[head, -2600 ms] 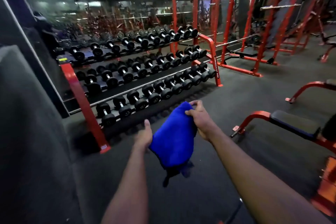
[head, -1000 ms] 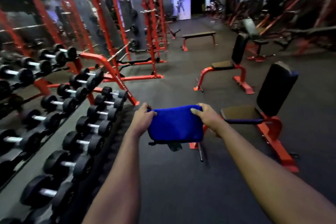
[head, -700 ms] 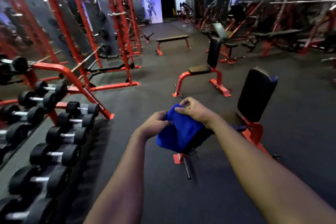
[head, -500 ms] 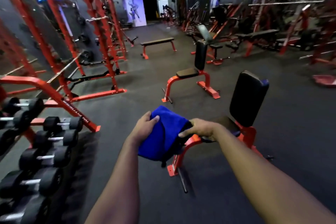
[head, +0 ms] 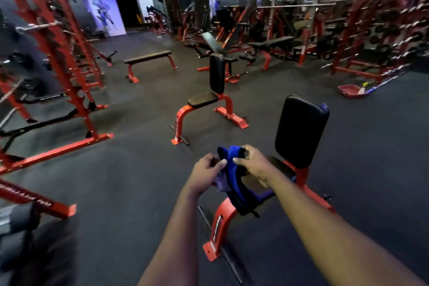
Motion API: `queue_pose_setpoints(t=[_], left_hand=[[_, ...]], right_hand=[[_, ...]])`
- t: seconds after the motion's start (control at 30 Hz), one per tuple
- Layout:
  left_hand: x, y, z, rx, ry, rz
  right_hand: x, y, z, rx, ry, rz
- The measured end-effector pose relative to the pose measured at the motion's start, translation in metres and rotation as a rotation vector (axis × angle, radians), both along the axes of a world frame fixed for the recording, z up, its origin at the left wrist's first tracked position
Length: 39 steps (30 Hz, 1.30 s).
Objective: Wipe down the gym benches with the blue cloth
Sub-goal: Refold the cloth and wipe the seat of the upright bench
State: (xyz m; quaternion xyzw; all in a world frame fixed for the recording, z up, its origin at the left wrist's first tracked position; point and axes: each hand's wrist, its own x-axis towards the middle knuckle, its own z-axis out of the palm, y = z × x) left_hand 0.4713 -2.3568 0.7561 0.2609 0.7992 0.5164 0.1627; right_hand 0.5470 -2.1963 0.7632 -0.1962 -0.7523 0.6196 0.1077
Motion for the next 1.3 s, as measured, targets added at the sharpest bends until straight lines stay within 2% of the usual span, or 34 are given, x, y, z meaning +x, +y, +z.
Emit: queue_pose_setpoints(t=[0.07, 0.1, 0.17, 0.33, 0.47, 0.57, 0.73, 0.87, 1.03, 1.1, 1.17, 1.3], left_hand=[[-0.028, 0.007, -0.001, -0.043, 0.111, -0.044], [-0.037, 0.011, 0.000, -0.029, 0.097, -0.052], [-0.052, 0.018, 0.003, 0.039, -0.014, -0.086], [-0.079, 0.039, 0.008, 0.048, -0.155, -0.229], [-0.092, 0.054, 0.004, 0.040, 0.008, -0.183], [-0.103, 0.065, 0.001, 0.079, -0.043, -0.163], [-0.116, 0.077, 0.005, 0.115, -0.035, -0.106], [-0.119, 0.083, 0.011, 0.069, 0.088, -0.064], [-0.125, 0.079, 0.012, 0.081, 0.025, -0.094], [-0.134, 0.073, 0.011, 0.059, 0.060, -0.121], [-0.143, 0.065, 0.012, 0.019, 0.084, -0.142], [-0.138, 0.066, 0.021, -0.034, 0.093, -0.142]], right_hand=[[-0.015, 0.005, -0.004, 0.026, -0.005, -0.041], [-0.020, 0.008, -0.007, 0.090, -0.017, -0.058], [-0.028, 0.015, -0.011, 0.189, -0.051, -0.066], [-0.047, 0.026, -0.014, 0.199, 0.043, 0.004], [-0.056, 0.036, -0.008, 0.093, 0.074, -0.020], [-0.055, 0.049, -0.012, 0.002, 0.071, -0.011], [-0.059, 0.056, -0.014, 0.054, -0.033, 0.106], [-0.069, 0.053, -0.016, 0.062, -0.105, 0.039], [-0.074, 0.054, -0.009, 0.073, -0.101, -0.019], [-0.071, 0.059, -0.005, 0.078, -0.121, -0.054], [-0.070, 0.062, -0.002, 0.154, -0.159, -0.100], [-0.078, 0.058, -0.006, 0.437, -0.163, -0.206]])
